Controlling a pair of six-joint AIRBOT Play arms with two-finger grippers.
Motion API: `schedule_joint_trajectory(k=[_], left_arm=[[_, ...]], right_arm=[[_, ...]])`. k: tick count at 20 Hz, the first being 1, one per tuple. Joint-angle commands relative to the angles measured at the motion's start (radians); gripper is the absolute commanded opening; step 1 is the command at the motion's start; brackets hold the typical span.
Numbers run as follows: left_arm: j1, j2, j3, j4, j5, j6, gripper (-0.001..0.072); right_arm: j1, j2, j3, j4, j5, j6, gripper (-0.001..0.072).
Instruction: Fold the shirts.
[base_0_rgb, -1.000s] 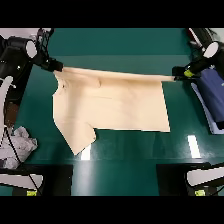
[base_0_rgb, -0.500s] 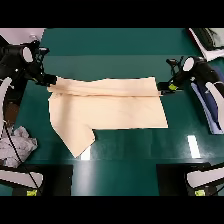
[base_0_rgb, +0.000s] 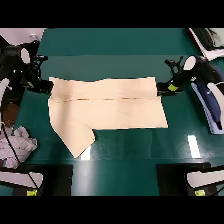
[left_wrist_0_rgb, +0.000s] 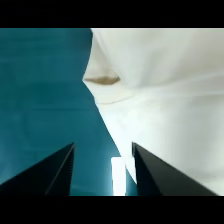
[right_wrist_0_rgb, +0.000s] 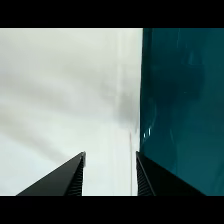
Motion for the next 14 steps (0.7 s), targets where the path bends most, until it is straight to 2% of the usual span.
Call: schedule_joint_trajectory(k=[1,5,9,14], left_arm=[[0.001,0.094,-0.077,-0.034,-0.034,-0.072,0.0428],[-0.013,0.341,-0.382,-0.119,0.040,-0.192,0.0428],[-0.106,0.591,-0.726,-0.145,0.126,-0.356,0.0428],[-0.156,0.684,-0.933,-0.308,0.172,-0.417,0.0429]], right_arm=[[-0.035,0.083,0.000,0.008,0.037,-0.020,0.0380],[-0.076,0.171,0.000,0.008,0.023,-0.027,0.0380],[-0.082,0.183,0.000,0.009,0.021,-0.031,0.0380],[-0.082,0.181,0.000,0.061,0.021,-0.053,0.0380]])
